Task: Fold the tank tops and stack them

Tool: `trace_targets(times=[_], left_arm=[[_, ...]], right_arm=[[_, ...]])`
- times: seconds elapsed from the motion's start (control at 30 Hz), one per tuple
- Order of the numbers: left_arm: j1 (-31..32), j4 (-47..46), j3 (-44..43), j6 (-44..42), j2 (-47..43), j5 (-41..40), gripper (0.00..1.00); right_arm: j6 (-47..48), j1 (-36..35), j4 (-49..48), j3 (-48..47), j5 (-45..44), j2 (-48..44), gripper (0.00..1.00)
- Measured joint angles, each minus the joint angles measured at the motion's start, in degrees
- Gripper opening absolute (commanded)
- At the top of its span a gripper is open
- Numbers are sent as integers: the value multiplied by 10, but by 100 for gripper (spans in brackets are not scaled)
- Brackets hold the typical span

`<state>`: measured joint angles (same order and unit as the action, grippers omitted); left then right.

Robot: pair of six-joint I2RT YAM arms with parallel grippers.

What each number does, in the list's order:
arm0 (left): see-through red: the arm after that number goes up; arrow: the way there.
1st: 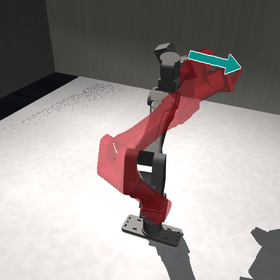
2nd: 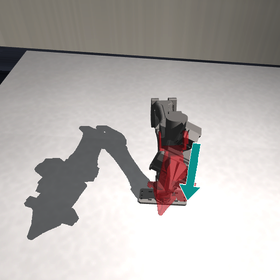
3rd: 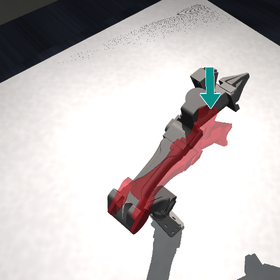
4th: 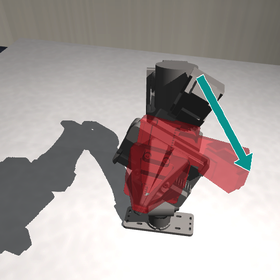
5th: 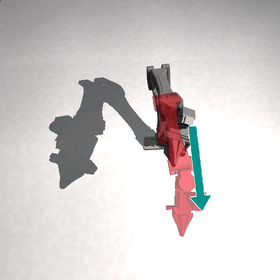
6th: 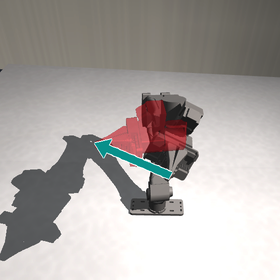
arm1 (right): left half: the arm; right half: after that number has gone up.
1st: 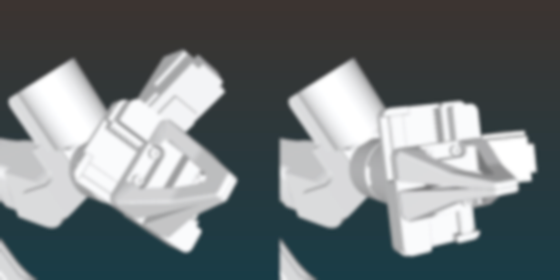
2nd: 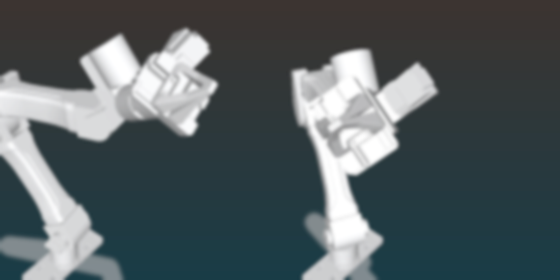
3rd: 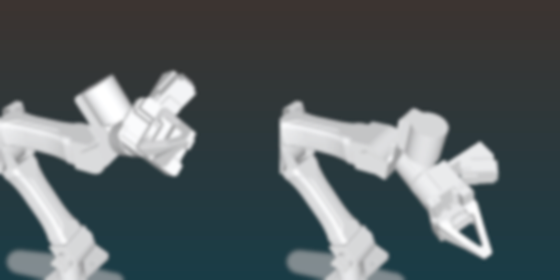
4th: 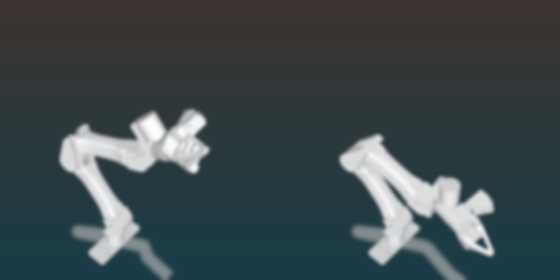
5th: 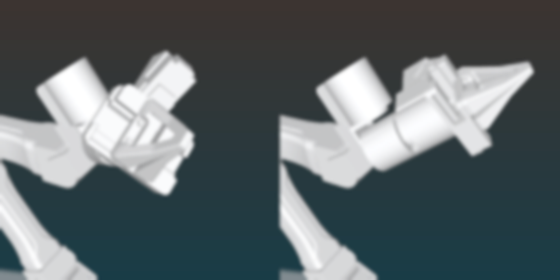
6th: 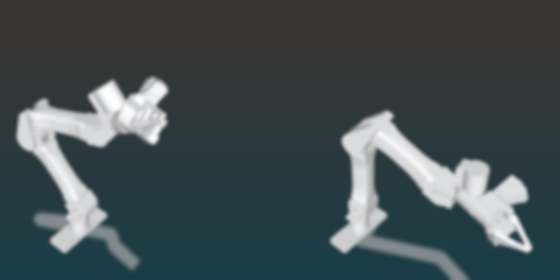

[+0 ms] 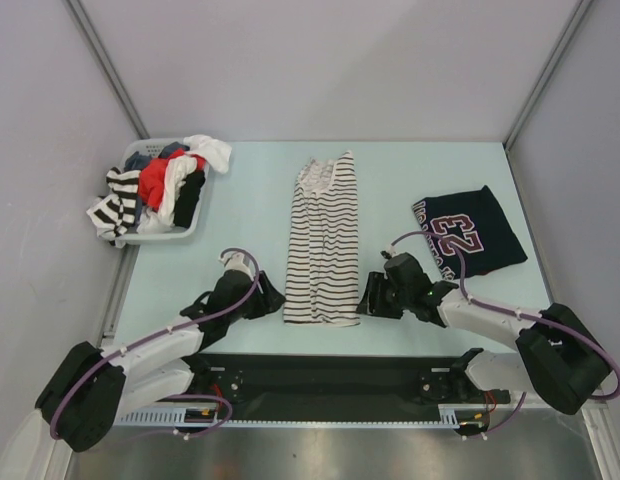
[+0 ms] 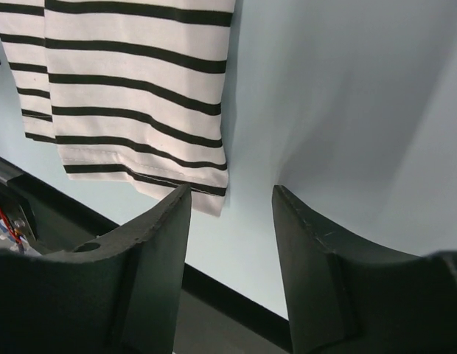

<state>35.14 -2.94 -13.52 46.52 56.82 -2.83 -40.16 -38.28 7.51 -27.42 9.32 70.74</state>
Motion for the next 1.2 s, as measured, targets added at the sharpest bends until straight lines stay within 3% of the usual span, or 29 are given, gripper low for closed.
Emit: trace_targets(times=[0.33, 0.63, 0.73, 0.77, 0.8, 0.83, 0.87, 0.93, 1.2], left_arm=[[26, -27, 12, 30, 5, 30, 58], [69, -14, 19, 62, -4, 36, 51], [78, -7, 28, 74, -16, 38, 45], [80, -5, 32, 76, -19, 39, 39], [80, -6, 35, 79, -21, 42, 36], [80, -7, 38, 84, -20, 45, 28], [81, -5, 39, 85, -18, 45, 22], [82, -11, 41, 91, -8, 48, 1], [108, -2, 40, 96, -20, 32, 0]], right_arm=[[-52, -67, -14, -10, -30, 29, 45], [-68, -79, -10, -14, -43, 34, 40], [-68, -81, -2, -14, -46, 33, 32], [-69, -81, 2, -14, -46, 31, 29], [-69, -82, 5, -14, -46, 30, 21], [-70, -82, 8, -14, -46, 30, 17], [-72, -82, 9, -14, -46, 30, 6], [-75, -82, 10, -14, -45, 30, 0], [-79, -96, 34, -13, -50, -5, 0]])
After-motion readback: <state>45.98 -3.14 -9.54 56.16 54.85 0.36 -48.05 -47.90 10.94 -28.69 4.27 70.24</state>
